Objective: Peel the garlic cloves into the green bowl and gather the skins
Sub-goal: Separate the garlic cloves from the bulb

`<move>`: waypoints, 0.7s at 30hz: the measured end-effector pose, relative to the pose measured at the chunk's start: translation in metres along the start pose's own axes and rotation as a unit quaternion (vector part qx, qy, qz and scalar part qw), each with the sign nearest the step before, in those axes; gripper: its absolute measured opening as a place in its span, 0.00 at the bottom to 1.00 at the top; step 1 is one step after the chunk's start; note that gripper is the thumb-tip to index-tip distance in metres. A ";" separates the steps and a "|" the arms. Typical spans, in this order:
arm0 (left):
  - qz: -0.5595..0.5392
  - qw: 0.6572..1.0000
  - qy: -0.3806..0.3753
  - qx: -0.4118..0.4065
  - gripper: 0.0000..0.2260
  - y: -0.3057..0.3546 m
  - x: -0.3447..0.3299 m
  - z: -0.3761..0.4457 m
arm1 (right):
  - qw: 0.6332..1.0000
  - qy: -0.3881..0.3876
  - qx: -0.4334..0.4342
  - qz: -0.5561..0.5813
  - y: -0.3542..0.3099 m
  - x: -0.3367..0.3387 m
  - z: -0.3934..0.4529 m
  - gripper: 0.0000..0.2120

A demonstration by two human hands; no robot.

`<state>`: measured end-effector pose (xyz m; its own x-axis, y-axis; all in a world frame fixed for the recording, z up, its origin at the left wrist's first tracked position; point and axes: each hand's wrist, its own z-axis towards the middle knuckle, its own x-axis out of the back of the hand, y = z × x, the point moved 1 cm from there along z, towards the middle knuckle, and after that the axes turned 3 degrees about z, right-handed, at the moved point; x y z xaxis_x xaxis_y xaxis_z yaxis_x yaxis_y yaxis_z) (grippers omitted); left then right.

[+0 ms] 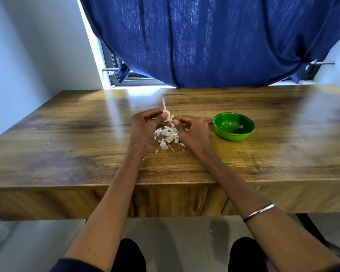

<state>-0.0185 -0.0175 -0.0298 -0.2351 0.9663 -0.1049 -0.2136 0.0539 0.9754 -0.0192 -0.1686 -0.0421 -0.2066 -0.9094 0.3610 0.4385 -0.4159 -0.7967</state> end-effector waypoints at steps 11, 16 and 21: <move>0.029 0.999 -0.041 -0.004 0.13 0.002 -0.001 -0.003 | 0.992 0.025 0.029 0.121 -0.003 0.004 -0.002 0.10; 0.022 0.998 -0.062 0.023 0.18 0.000 0.001 -0.005 | 0.990 -0.004 0.008 0.141 -0.002 0.010 -0.002 0.12; 0.035 0.997 -0.068 0.017 0.12 0.002 0.000 -0.005 | 0.991 -0.009 -0.017 0.133 -0.001 0.009 -0.001 0.11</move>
<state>-0.0239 -0.0191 -0.0291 -0.1165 0.9931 -0.0119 -0.1688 -0.0080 0.9856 -0.0227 -0.1767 -0.0387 -0.0720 -0.9869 0.1446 0.4450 -0.1615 -0.8808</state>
